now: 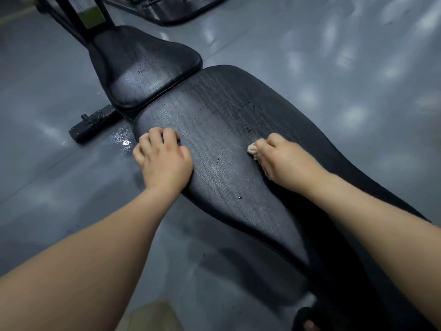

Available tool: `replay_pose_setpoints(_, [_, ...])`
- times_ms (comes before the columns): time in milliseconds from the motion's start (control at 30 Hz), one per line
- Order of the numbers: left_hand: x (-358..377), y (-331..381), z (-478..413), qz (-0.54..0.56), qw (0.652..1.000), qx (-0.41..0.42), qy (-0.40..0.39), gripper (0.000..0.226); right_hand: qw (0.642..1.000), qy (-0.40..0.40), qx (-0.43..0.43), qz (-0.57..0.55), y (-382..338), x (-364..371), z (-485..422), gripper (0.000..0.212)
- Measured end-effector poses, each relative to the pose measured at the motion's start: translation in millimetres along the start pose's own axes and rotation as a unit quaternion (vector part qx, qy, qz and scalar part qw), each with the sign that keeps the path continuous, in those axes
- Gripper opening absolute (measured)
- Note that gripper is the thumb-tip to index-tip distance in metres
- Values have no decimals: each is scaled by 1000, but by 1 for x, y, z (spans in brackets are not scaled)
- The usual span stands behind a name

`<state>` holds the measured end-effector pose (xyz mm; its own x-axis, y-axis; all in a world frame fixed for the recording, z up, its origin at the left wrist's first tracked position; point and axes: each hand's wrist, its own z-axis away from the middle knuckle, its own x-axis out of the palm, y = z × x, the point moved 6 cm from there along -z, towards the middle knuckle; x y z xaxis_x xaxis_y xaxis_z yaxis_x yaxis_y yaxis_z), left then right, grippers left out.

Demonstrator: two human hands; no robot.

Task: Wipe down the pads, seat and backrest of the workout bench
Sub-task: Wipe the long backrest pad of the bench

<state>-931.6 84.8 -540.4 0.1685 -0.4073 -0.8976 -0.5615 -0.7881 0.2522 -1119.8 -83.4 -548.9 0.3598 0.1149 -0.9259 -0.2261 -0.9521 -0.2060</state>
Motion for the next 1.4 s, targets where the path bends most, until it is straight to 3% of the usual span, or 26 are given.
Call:
replay_pose_setpoints(100, [-3, 15, -1, -4, 1000, 18, 14, 30, 999, 3, 43, 1, 14, -2, 6, 23])
replay_pose_setpoints(267, [17, 63, 3, 22, 994, 99, -30, 29, 989, -79, -91, -85, -44, -1, 60, 28])
replay_pose_setpoints(400, [32, 74, 13, -30, 990, 135, -27, 30, 979, -114, -153, -71, -47, -1, 74, 24])
replay_pose_setpoints(533, [32, 75, 13, -47, 990, 131, -10, 30, 999, -26, -35, 0, 17, -6, 41, 19])
replay_pose_setpoints(600, [32, 77, 13, -50, 990, 135, -8, 30, 996, -23, 55, 60, 42, -4, 27, 21])
replay_pose_setpoints(667, [33, 76, 13, -50, 990, 133, -10, 31, 993, -26, 93, 71, 47, 0, 25, 23])
replay_pose_setpoints(800, [32, 77, 14, -53, 990, 130, -8, 32, 998, -25, 47, 43, 25, 2, 51, 35])
replay_pose_setpoints(933, [32, 78, 14, -56, 990, 129, -5, 33, 995, -93, -31, 32, 16, 2, 60, 18])
replay_pose_setpoints(1033, [31, 78, 13, -59, 990, 125, -4, 33, 995, -98, 7, 27, 41, 0, 35, 28])
replay_pose_setpoints(1167, [31, 79, 13, -62, 990, 126, -3, 33, 992, -58, 103, 39, 82, -3, -9, 20])
replay_pose_setpoints(1400, [31, 79, 13, -57, 991, 124, 6, 34, 997, -75, 25, 23, 44, 2, 23, 20])
